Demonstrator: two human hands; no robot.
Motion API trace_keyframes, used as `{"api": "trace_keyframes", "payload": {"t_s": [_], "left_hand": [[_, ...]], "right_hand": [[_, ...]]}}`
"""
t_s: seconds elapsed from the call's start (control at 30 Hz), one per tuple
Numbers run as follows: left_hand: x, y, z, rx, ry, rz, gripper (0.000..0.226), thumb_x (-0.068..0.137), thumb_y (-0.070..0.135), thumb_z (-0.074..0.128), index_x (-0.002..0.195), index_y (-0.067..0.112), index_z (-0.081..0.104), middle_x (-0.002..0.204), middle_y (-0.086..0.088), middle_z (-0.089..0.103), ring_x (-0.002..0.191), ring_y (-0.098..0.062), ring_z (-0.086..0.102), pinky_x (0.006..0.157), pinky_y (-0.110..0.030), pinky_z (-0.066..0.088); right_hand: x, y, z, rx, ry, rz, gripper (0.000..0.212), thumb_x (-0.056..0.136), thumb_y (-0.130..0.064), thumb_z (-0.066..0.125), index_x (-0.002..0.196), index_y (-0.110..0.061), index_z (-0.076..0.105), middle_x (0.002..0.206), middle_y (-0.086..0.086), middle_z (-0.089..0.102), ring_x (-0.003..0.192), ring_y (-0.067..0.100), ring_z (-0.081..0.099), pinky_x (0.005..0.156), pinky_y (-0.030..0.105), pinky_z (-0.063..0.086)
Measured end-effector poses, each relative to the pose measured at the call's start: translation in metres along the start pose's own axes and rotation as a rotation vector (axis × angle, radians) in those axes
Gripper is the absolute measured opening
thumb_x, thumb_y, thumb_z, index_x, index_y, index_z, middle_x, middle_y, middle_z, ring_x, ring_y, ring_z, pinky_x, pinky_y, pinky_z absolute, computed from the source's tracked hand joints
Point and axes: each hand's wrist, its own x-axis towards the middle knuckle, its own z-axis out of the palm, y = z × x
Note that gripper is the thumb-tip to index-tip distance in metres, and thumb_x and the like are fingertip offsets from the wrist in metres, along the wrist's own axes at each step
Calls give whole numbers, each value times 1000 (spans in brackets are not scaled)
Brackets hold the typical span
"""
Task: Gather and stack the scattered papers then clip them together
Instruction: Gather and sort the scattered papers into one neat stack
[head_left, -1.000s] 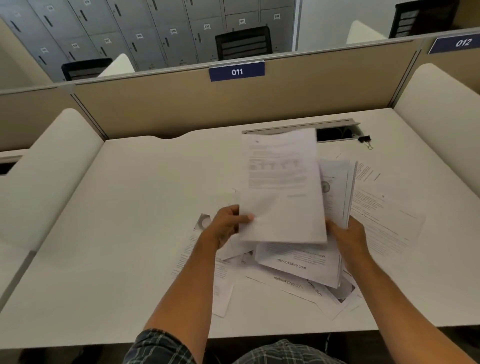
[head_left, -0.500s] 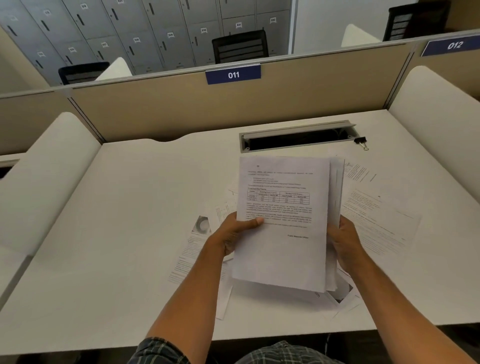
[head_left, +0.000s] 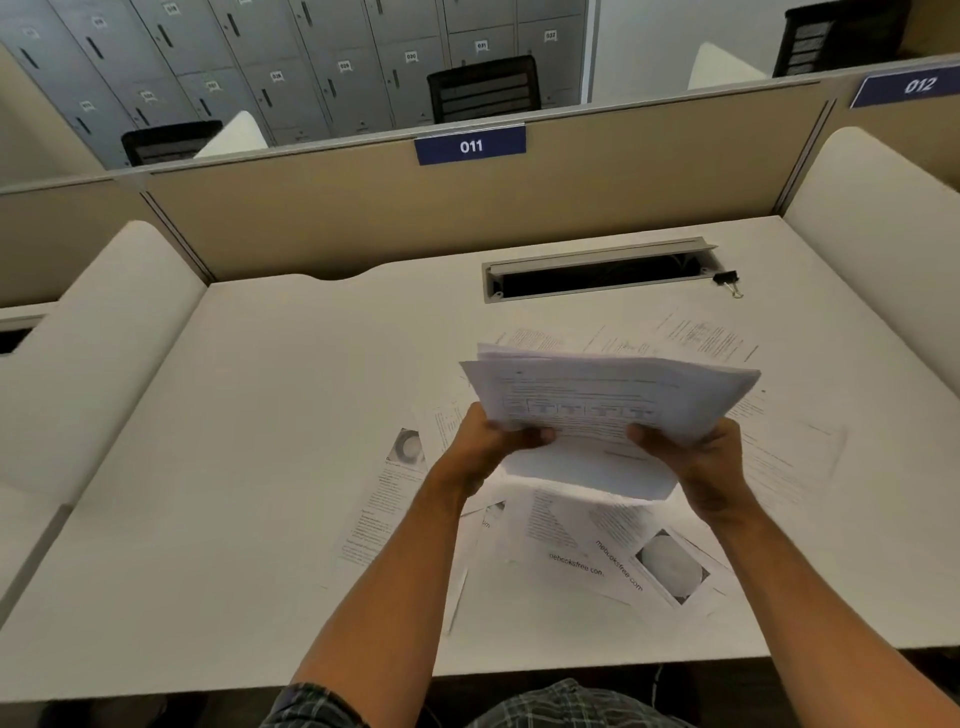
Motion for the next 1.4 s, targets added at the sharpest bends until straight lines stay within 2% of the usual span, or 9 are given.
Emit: {"api": "trace_keyframes", "payload": {"t_s": [0.2, 0.33, 0.47, 0.6, 0.67, 0.73, 0.83, 1.2, 1.4], "left_hand": [[-9, -20, -4, 122, -54, -137, 47, 78, 16, 88, 121, 29, 72, 121, -1, 75, 115, -24, 70, 98, -43, 59], [-14, -44, -13, 208, 20, -206, 42, 86, 12, 79, 126, 17, 69, 120, -3, 74, 114, -27, 69, 95, -34, 58], [-17, -53, -29, 821, 296, -230, 36, 82, 8, 63, 116, 19, 70, 122, -1, 67, 112, -23, 64, 92, -31, 52], [-26, -62, -47, 1335, 219, -279, 47, 85, 36, 73, 124, 13, 62, 125, -3, 67, 107, -21, 66, 86, -28, 48], [-26, -64, -51, 1402, 128, -313, 59, 80, 51, 74, 125, 15, 60, 127, -1, 65, 112, -20, 64, 100, -35, 44], [-26, -65, -51, 1473, 17, -340, 69, 77, 58, 74, 130, 17, 58, 131, 1, 59, 124, -20, 56, 120, -54, 21], [-26, -67, -46, 1583, -86, -354, 70, 78, 52, 73, 136, 16, 53, 132, -2, 55, 131, -22, 51, 122, -67, 2], [-26, -79, -32, 1847, -144, -298, 94, 74, 36, 75, 152, 1, 34, 144, -23, 48, 131, -39, 52, 119, -72, 5], [-29, -81, -27, 1938, -128, -287, 95, 80, 34, 76, 155, 1, 27, 150, -28, 43, 131, -42, 52, 115, -64, 32]], "right_hand": [[-12, 22, -9, -63, -6, 179, 33, 65, -18, 98, 92, -30, 84, 103, 1, 81, 98, 24, 76, 74, 34, 64], [-20, 36, -9, -165, 188, 294, 30, 67, -41, 96, 88, -25, 82, 94, -9, 81, 85, 14, 77, 65, 23, 61], [-15, 37, -19, -194, 363, 334, 32, 72, -47, 92, 87, -22, 78, 88, -9, 80, 77, 16, 77, 61, 30, 63], [-18, 38, -32, -158, 463, 342, 41, 62, -60, 88, 88, -30, 79, 89, -16, 79, 73, 8, 77, 55, 20, 58], [-21, 40, -36, -138, 481, 340, 35, 62, -60, 87, 88, -39, 80, 90, -17, 79, 74, 7, 77, 56, 20, 59], [-24, 39, -38, -124, 496, 325, 30, 63, -58, 87, 89, -44, 80, 92, -18, 79, 75, 6, 77, 58, 19, 58], [-25, 37, -35, -99, 500, 294, 23, 72, -48, 87, 94, -44, 81, 96, -17, 80, 80, 5, 77, 60, 19, 59], [-27, 40, -33, -111, 512, 302, 16, 79, -43, 86, 94, -43, 80, 96, -18, 79, 78, 7, 77, 58, 20, 59], [-30, 44, -33, -108, 517, 334, 13, 83, -36, 86, 95, -35, 80, 96, -14, 80, 77, 9, 78, 58, 21, 59]]}}
